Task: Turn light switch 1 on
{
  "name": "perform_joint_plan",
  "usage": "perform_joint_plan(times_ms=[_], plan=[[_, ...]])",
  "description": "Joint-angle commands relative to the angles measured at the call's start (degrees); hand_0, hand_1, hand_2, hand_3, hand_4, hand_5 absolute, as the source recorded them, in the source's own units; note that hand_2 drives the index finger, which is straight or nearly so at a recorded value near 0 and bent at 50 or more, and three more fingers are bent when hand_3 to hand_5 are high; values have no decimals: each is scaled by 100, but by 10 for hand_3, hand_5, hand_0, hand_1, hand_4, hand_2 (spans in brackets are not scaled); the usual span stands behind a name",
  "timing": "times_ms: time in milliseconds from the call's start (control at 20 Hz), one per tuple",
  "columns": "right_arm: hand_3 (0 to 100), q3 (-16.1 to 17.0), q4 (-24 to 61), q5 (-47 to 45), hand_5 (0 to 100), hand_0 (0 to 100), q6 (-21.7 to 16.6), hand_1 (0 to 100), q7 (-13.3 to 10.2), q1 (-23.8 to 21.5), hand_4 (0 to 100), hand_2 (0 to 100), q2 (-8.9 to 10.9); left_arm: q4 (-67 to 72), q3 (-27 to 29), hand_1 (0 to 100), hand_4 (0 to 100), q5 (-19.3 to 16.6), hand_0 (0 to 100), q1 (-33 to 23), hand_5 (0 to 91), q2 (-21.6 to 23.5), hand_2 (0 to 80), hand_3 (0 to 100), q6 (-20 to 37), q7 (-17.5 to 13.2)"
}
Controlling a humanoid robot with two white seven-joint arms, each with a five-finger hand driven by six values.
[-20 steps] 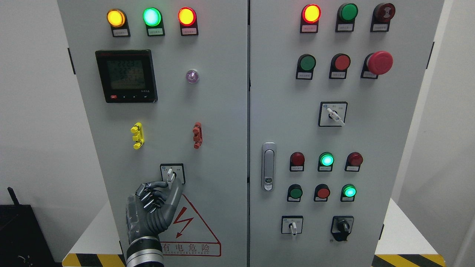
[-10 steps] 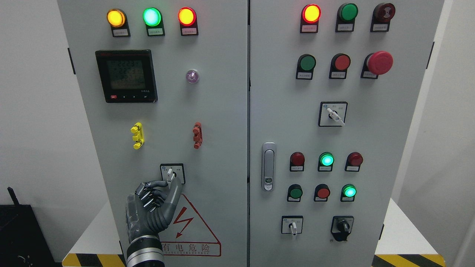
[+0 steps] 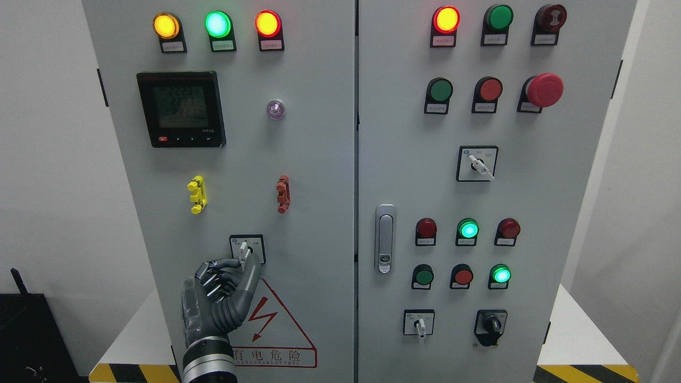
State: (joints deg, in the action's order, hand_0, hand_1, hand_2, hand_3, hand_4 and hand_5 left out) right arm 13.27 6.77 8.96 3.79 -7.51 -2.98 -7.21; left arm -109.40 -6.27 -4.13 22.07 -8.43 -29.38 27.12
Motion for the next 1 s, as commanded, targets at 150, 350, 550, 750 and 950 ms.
perform_joint_plan(times_ms=[150,350,550,750,950], plan=[[0,0,0,0,0,502,-1,0,4,-1,0,0,0,6,-6,691,926,-9,173,52,854,-9,557,861,-112,4],[0,9,0,0,0,502,-1,0,4,8,0,0,0,6,-6,690,927,-9,192,52,854,-9,560,861,-112,4],[0,0,0,0,0,502,-1,0,4,-1,0,0,0,6,-6,693,928,-26,210,78,854,-9,563,863,-130,13],[0,0,0,0,0,502,-1,0,4,-1,0,0,0,6,-6,692,928,-79,231,78,855,-9,564,864,-147,22],[0,0,0,0,0,502,-1,0,4,-1,0,0,0,6,-6,693,929,-79,259,78,856,-9,568,865,-165,22]])
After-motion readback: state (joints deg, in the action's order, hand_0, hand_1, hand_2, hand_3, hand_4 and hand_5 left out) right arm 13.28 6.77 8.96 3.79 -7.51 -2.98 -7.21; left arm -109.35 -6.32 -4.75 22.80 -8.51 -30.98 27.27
